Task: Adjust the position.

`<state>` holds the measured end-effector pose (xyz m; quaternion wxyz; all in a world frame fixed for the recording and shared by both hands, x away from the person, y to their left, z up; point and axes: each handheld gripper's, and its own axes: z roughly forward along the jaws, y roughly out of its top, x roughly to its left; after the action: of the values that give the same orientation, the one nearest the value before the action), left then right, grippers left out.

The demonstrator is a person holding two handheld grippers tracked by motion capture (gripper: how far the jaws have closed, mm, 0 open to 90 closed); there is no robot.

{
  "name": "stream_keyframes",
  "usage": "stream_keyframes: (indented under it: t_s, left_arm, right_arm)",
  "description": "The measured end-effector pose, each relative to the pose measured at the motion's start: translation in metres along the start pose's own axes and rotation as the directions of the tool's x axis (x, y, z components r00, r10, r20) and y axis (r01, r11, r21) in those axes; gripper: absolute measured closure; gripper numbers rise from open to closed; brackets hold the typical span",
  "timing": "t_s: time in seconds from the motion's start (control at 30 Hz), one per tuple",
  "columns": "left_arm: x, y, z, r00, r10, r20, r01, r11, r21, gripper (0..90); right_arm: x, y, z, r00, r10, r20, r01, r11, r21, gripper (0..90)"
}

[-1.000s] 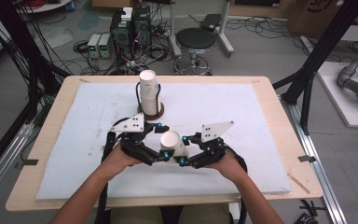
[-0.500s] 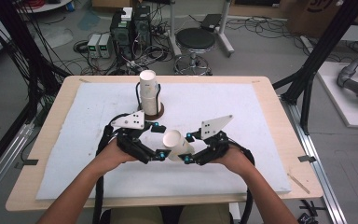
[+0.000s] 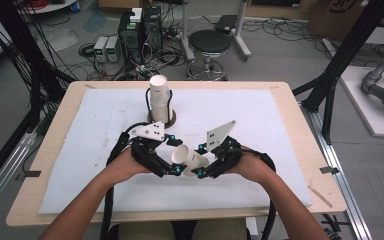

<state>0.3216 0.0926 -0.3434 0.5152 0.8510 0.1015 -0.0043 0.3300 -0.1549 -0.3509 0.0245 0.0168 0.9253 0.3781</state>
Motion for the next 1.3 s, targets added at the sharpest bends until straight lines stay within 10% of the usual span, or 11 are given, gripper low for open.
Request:
stream_keyframes:
  t_s: [0.83, 1.03, 1.3]
  left_arm:
    - [0.002, -0.005, 0.009, 0.9974, 0.04, 0.059, -0.044, 0.9962, 0.075, 37.3]
    - [0.005, -0.01, 0.0, 0.999, 0.008, 0.043, -0.007, 0.9999, -0.008, 37.4]
    - [0.007, -0.019, -0.009, 0.9995, -0.022, 0.022, 0.024, 0.9922, -0.122, 37.4]
  right_arm:
    - [0.004, 0.006, 0.013, 0.9991, -0.014, -0.04, 0.02, 0.989, 0.149, 35.3]
    - [0.001, -0.003, 0.002, 0.9975, 0.065, 0.028, -0.065, 0.998, -0.006, 20.2]
    - [0.002, -0.023, -0.012, 0.9867, 0.152, 0.058, -0.136, 0.967, -0.215, 20.1]
